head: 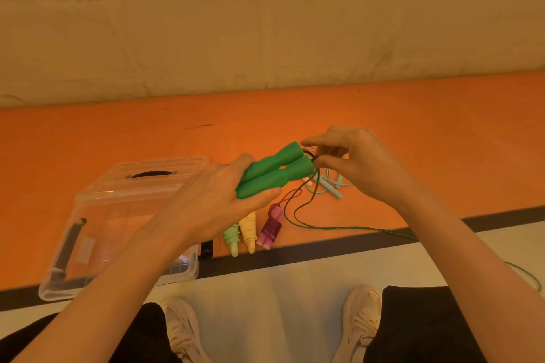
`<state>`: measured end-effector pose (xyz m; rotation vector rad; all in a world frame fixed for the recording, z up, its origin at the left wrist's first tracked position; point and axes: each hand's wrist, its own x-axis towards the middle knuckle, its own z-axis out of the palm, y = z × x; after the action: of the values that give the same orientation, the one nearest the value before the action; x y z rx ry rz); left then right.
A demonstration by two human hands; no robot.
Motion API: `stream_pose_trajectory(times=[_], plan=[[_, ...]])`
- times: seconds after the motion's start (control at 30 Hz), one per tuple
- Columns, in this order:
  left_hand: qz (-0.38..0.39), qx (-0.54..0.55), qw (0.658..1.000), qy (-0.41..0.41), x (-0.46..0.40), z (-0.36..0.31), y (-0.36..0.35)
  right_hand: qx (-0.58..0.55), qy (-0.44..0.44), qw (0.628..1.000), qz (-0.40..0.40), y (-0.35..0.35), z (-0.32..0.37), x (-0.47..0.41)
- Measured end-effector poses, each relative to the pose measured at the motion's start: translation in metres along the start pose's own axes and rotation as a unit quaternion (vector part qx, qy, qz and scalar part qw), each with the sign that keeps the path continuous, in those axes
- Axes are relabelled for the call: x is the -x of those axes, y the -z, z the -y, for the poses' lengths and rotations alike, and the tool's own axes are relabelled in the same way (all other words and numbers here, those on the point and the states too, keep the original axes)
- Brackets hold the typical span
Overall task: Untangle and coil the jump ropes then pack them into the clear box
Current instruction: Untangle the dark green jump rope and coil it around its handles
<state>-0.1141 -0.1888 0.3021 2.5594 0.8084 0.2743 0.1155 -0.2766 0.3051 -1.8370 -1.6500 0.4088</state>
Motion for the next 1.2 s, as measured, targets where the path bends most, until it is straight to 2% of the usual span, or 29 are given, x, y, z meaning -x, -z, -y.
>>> stream_pose_trajectory(times=[0.13, 0.43, 0.57, 0.77, 0.87, 0.9, 0.97, 1.07, 1.2], plan=[[0.004, -0.017, 1.000, -0.001, -0.001, -0.002, 0.000, 0.033, -0.026, 0.998, 0.045, 0.001, -0.004, 0.001], [0.059, 0.054, 0.996, 0.048, -0.004, 0.002, 0.007, 0.044, 0.015, 0.998, -0.030, 0.000, 0.001, 0.003], [0.074, 0.053, 0.995, 0.051, -0.002, 0.002, 0.004, 0.061, 0.058, 0.996, -0.028, -0.002, 0.001, 0.001], [0.047, 0.056, 0.996, 0.058, 0.001, 0.006, 0.005, 0.079, 0.024, 0.996, -0.031, -0.004, 0.005, 0.000], [0.046, 0.089, 0.993, 0.062, -0.001, 0.004, 0.004, 0.070, 0.007, 0.995, -0.065, -0.007, 0.012, 0.002], [0.041, 0.114, 0.991, 0.064, -0.001, 0.003, 0.004, 0.046, -0.008, 0.995, -0.083, -0.007, 0.015, 0.002], [0.026, 0.165, 0.984, 0.064, -0.003, 0.000, 0.003, -0.071, -0.059, 0.990, -0.106, -0.006, 0.023, 0.002], [0.015, 0.223, 0.973, 0.052, -0.006, -0.002, 0.001, -0.257, -0.117, 0.953, -0.110, -0.004, 0.035, 0.003], [0.048, 0.321, 0.944, 0.050, -0.005, -0.009, -0.005, -0.337, -0.128, 0.926, -0.116, -0.006, 0.039, 0.004]])
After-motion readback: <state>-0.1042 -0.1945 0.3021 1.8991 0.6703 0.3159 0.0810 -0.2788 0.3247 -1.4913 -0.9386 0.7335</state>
